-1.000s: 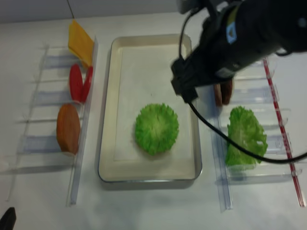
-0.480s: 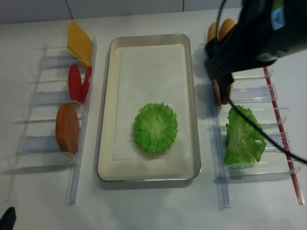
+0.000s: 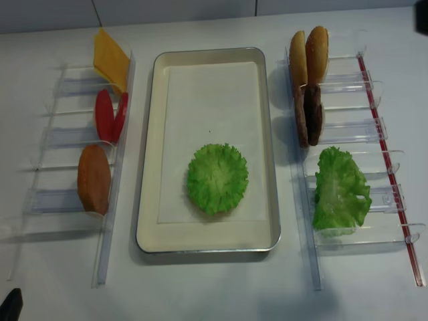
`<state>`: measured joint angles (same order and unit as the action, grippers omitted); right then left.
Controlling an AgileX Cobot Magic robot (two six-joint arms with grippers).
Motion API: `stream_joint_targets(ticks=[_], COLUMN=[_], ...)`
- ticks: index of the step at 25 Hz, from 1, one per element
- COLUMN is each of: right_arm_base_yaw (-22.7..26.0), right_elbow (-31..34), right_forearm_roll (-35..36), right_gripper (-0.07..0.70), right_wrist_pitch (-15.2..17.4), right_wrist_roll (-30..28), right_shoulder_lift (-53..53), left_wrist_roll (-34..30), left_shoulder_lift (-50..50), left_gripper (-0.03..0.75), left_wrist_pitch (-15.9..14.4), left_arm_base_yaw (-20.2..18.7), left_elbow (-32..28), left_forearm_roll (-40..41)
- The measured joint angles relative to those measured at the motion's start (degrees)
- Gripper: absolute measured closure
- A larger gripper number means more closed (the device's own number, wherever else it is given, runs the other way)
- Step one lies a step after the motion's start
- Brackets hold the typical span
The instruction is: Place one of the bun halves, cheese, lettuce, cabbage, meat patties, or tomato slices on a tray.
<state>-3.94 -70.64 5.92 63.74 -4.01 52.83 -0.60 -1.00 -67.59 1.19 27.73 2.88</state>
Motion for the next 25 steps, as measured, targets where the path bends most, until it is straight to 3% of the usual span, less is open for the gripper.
stream_joint_targets(ticks=[8,12,18,25], right_arm_base_yaw=[3.36,6.3,6.47,6.47], right_elbow=[11.01,18.86,28.25,33.49], right_forearm_roll=[0.56,0.56,1.26,-0.82], right_gripper=[-0.057,-0.057,-0.057,-0.057], right_wrist_pitch=[1.86,4.28,6.27,7.78], right_wrist_roll=[0.79,1.61,2.94,3.49], right_shoulder_lift=[-17.93,-26.19,-36.76,-44.09], left_wrist_roll=[0.0,0.0,0.0,0.0], left_shoulder_lift=[0.0,0.0,0.0,0.0], left_gripper=[0.225,0.225,0.225,0.225], left_wrist_pitch=[0.0,0.0,0.0,0.0], left_arm_base_yaw=[0.0,0.0,0.0,0.0], left_elbow=[0.0,0.0,0.0,0.0], left_forearm_roll=[0.0,0.0,0.0,0.0])
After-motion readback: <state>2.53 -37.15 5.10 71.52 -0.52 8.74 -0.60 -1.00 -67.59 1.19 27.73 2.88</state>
